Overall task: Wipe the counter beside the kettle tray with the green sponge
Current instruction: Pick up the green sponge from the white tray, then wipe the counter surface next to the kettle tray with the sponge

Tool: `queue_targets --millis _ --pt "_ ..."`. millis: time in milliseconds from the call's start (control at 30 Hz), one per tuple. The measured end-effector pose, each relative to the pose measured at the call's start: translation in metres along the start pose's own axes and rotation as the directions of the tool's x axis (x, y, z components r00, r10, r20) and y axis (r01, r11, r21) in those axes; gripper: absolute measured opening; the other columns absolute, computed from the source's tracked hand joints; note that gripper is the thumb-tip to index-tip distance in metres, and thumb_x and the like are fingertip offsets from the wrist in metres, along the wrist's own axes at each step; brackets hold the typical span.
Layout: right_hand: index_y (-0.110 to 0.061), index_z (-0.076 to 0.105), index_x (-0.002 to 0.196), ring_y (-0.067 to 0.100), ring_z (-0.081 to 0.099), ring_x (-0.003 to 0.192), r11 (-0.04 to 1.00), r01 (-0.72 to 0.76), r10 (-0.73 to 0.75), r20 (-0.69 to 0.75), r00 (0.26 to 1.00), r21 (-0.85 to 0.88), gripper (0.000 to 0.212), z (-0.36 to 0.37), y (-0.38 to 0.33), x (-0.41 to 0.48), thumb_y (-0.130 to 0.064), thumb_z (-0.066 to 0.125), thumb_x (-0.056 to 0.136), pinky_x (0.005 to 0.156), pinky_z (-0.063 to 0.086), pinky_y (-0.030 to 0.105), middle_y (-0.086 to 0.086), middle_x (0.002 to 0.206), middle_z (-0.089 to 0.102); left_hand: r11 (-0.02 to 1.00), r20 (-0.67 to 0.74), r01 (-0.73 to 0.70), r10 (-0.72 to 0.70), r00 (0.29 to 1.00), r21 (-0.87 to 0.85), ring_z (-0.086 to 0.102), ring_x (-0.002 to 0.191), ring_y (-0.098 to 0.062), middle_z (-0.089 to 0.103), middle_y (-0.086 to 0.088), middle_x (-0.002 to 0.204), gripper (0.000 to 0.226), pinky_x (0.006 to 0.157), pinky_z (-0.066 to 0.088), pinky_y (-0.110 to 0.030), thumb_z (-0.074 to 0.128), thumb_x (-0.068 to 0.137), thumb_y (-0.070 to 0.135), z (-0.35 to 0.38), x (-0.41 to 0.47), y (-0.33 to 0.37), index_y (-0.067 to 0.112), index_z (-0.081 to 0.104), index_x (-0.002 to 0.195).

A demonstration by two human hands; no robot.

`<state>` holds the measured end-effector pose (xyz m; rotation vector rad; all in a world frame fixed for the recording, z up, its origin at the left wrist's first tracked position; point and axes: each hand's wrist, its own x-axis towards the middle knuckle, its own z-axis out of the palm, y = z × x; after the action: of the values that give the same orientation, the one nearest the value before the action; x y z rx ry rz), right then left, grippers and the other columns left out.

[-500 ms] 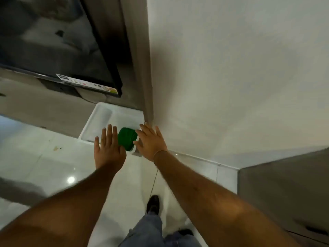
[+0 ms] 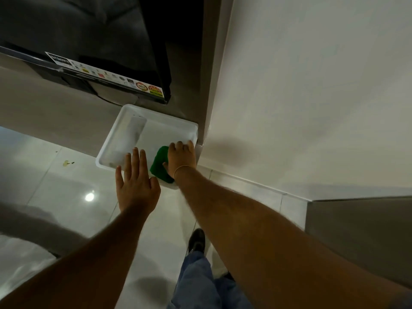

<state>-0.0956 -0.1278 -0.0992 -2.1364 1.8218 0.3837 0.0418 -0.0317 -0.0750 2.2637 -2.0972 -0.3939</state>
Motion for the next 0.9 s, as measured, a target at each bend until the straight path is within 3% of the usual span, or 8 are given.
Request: queue_targets --millis 133,233,333,433,567,633,767,900 --pt "-0.018 0.067 0.121 0.027 0.068 0.121 0.993 -0.053 0.048 0.048 0.998 0.106 0.039 -0.005 -0.008 0.01 -0.051 0.066 0.1 0.133 0.011 0.054 0.001 0.103 0.071 0.999 0.021 0.042 -0.042 0.999 -0.008 -0.005 0.171 -0.027 -0.005 -0.008 0.184 0.079 0.138 0.0 -0.055 0.016 0.101 0.041 -0.003 0.002 0.004 0.017 -0.002 0.175" --pt "-0.025 0.061 0.098 0.025 0.071 0.112 0.973 -0.085 0.052 0.156 0.986 0.212 0.021 -0.012 -0.009 0.014 -0.044 0.069 0.099 0.131 0.012 0.053 -0.006 0.074 0.055 0.999 0.032 0.042 -0.042 0.999 0.006 -0.006 0.17 -0.026 -0.006 -0.008 0.184 0.079 0.138 0.0 -0.056 0.013 0.101 0.042 -0.006 -0.001 0.007 0.017 -0.003 0.174" --pt "-0.024 0.059 0.099 0.026 0.068 0.111 0.966 -0.071 0.023 0.193 0.981 0.247 0.034 -0.019 -0.006 0.015 -0.055 0.07 0.096 0.124 0.025 0.052 -0.003 0.082 0.06 0.998 0.04 0.062 -0.062 0.997 0.004 -0.01 0.17 -0.025 -0.01 -0.007 0.184 0.079 0.138 0.0 -0.055 0.01 0.102 0.044 -0.01 0.0 0.018 0.018 -0.006 0.174" --pt "-0.018 0.069 0.124 0.033 0.054 0.126 0.953 -0.02 -0.008 0.091 0.996 0.304 0.057 -0.026 -0.003 0.008 -0.064 0.074 0.089 0.116 0.039 0.051 0.009 0.128 0.057 0.998 0.021 0.062 -0.061 0.998 -0.023 -0.011 0.17 -0.025 -0.01 -0.006 0.184 0.078 0.138 -0.002 -0.053 0.013 0.103 0.043 -0.017 -0.001 0.031 0.019 -0.005 0.175" --pt "-0.014 0.061 0.143 0.035 0.056 0.135 0.691 -0.01 -0.093 0.103 0.99 0.723 0.07 -0.042 0.007 -0.016 -0.05 0.085 0.087 0.118 0.047 0.049 0.012 0.151 0.05 0.996 -0.048 0.003 -0.008 0.999 -0.089 -0.001 0.171 -0.024 0.001 -0.005 0.185 0.08 0.139 0.002 -0.052 0.027 0.101 0.035 -0.032 -0.009 0.04 0.017 0.005 0.175" --pt "-0.018 0.057 0.146 0.034 0.061 0.135 0.607 -0.051 -0.048 0.101 0.994 0.793 0.069 -0.055 0.019 -0.034 -0.045 0.085 0.089 0.117 0.05 0.048 0.012 0.149 0.06 0.992 -0.08 -0.023 0.014 0.997 -0.123 0.002 0.171 -0.024 0.006 -0.006 0.185 0.08 0.139 0.005 -0.054 0.028 0.1 0.033 -0.044 -0.01 0.048 0.017 0.009 0.175" --pt "-0.035 0.043 0.125 0.03 0.071 0.108 0.509 -0.111 0.133 0.049 0.99 0.853 0.052 -0.065 0.06 -0.081 -0.028 0.083 0.092 0.104 0.06 0.05 0.007 0.121 0.07 0.977 -0.104 -0.149 0.134 0.986 -0.155 0.006 0.171 -0.025 0.01 -0.007 0.184 0.076 0.139 0.009 -0.054 0.024 0.102 0.034 -0.061 -0.014 0.089 0.017 0.012 0.175" --pt "-0.042 0.032 0.159 0.026 0.073 0.097 0.393 -0.18 0.315 0.052 0.948 0.902 0.087 -0.068 0.129 -0.147 -0.013 0.08 0.092 0.101 0.06 0.038 0.011 0.11 0.075 0.913 -0.062 -0.372 0.367 0.928 -0.166 0.021 0.168 -0.034 0.023 -0.014 0.181 0.074 0.137 0.018 -0.055 0.037 0.102 0.027 -0.059 -0.027 0.164 0.01 0.021 0.173"
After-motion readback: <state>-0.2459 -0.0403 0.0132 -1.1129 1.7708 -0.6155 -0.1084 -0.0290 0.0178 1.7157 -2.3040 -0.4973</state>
